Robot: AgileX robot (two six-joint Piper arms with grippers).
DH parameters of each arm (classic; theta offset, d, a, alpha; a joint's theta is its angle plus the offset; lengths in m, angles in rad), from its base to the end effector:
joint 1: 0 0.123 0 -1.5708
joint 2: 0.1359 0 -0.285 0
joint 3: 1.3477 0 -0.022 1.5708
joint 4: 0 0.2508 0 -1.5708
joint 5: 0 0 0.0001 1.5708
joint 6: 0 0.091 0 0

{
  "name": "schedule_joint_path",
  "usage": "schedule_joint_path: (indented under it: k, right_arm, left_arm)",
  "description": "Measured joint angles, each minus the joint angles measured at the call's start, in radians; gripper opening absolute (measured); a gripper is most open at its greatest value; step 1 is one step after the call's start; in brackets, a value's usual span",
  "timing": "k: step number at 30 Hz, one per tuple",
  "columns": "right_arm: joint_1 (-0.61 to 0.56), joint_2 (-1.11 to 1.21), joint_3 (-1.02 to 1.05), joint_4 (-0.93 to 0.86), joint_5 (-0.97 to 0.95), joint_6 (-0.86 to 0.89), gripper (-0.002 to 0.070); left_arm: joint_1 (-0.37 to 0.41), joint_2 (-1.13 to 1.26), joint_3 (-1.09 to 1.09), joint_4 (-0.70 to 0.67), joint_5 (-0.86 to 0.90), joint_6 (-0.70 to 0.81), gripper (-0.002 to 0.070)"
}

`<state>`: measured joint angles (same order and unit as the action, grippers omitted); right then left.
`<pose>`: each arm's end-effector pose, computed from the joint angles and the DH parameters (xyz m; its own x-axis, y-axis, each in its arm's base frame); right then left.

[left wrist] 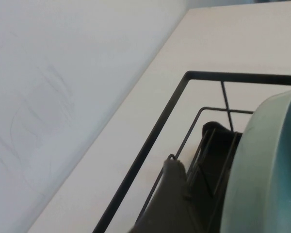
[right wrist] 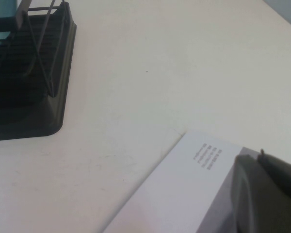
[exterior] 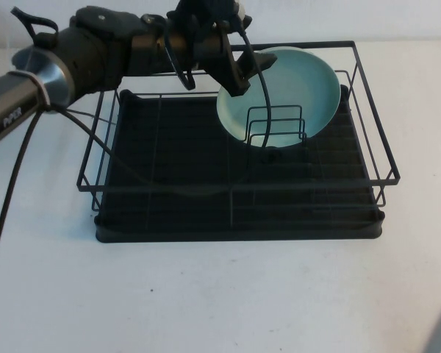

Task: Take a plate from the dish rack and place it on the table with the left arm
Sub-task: Grasp the plate from the shelf

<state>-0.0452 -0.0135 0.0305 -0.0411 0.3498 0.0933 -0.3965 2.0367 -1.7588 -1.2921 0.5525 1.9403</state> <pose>0.0531 -0.0037 0.1722 -0.2718 0.0670 -0.9600 0.0737 0.9961 0.0487 0.4299 -0.2298 0.3044 0.2429 0.4968 -0.8332 0.7985 0.3853 0.4626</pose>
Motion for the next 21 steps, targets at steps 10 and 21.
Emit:
schedule_joint_path:
  k: [10, 21]
  right_arm:
    - [0.0, 0.0, 0.0, 0.0, 0.0, 0.0, -0.002]
    - [0.0, 0.0, 0.0, 0.0, 0.0, 0.0, -0.002]
  left_arm:
    - [0.0, 0.096, 0.0, -0.237, -0.027, 0.135, 0.0526]
    - [0.0, 0.12, 0.0, -0.387, -0.01, 0.193, 0.0197]
